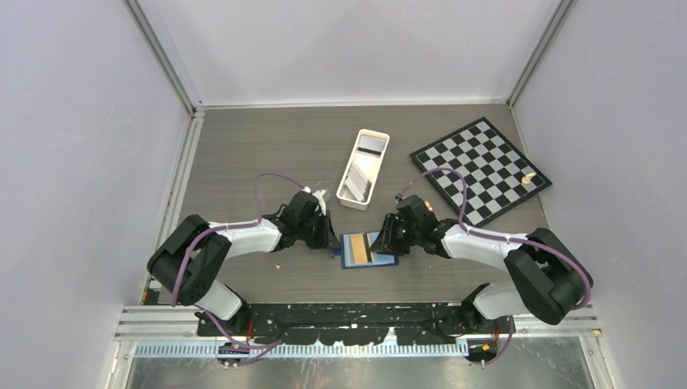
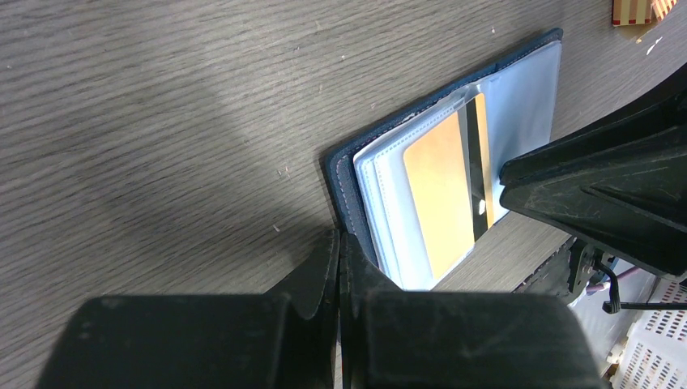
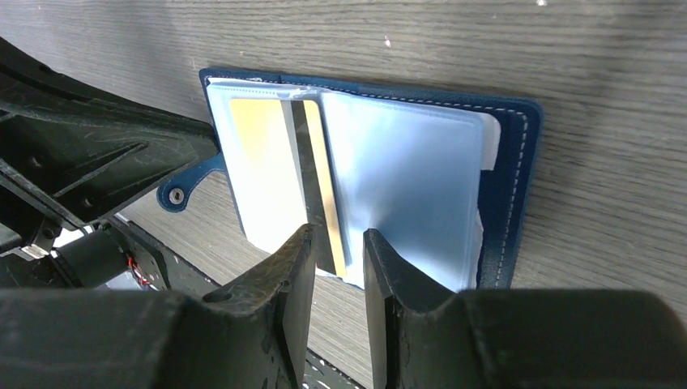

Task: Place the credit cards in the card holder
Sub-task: Insert the credit card into the card holder, then pick up the credit card from the storage box, then insert the credit card into the card holder.

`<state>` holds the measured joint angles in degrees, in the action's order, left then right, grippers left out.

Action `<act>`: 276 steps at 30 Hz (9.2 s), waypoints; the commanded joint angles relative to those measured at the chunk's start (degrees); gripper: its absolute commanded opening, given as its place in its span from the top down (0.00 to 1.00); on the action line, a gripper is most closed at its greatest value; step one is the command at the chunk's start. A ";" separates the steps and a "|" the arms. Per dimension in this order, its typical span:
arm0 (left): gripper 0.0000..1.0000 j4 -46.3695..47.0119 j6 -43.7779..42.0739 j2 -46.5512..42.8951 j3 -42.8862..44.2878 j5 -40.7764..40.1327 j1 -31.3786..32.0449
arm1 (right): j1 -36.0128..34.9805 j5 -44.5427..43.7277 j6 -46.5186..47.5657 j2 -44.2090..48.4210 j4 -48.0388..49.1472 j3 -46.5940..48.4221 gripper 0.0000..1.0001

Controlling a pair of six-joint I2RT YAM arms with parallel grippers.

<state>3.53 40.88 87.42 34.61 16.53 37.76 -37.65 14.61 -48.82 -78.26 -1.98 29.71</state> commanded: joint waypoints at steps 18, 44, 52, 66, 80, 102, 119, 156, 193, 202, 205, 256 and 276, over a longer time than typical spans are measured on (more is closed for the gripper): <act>1.00 -4.31 -2.48 2.31 -1.10 -4.23 -0.37 | -4.24 -1.78 -0.19 -4.93 1.45 6.50 0.67; 1.00 -6.77 -5.01 0.68 -0.30 -5.47 -1.94 | -3.83 -12.13 21.13 -1.50 -25.98 29.36 0.39; 1.00 -6.83 -5.37 0.46 -0.76 -4.72 -3.00 | 3.69 -2.30 33.06 -13.51 -27.46 44.35 0.25; 1.00 -5.08 -5.55 2.56 -1.32 -3.05 -4.19 | 13.62 11.17 45.52 -35.75 -30.78 65.08 0.24; 1.00 -5.24 -5.73 2.45 -1.61 -2.58 -4.81 | 14.61 16.23 47.77 -46.96 -35.64 74.23 0.24; 1.00 -5.11 -5.42 1.92 -2.32 -2.65 -5.07 | 12.72 23.44 47.67 -44.41 -38.01 72.53 0.50; 1.00 -5.29 -5.53 1.43 -2.67 -2.74 -5.28 | 12.99 22.04 46.90 -45.27 -37.92 73.03 0.85; 1.00 -6.06 -5.81 -0.15 -2.97 -3.09 -6.02 | 14.68 11.64 40.31 -37.99 -34.04 70.53 1.00; 0.42 -14.33 -6.02 -35.75 -0.06 0.38 -6.05 | 11.92 22.35 13.55 10.74 -3.56 29.13 1.00; 0.31 4.04 5.75 -43.48 0.97 14.47 -5.69 | 4.90 29.66 6.67 17.22 10.73 22.23 0.99; 0.33 9.33 9.21 -42.83 0.32 16.16 -5.72 | 2.95 29.91 6.27 17.60 11.31 22.00 1.00; 1.00 23.44 15.34 -7.89 -9.36 10.68 -1.39 | 13.35 15.27 8.88 2.37 1.59 -1.24 0.37; 1.00 29.27 16.06 1.53 -9.65 10.72 -1.39 | 13.31 16.72 6.37 -5.30 9.64 -2.98 0.69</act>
<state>28.71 56.90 88.62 25.23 27.03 36.16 -24.51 31.38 -42.19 -82.65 5.56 26.83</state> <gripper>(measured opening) 0.010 0.365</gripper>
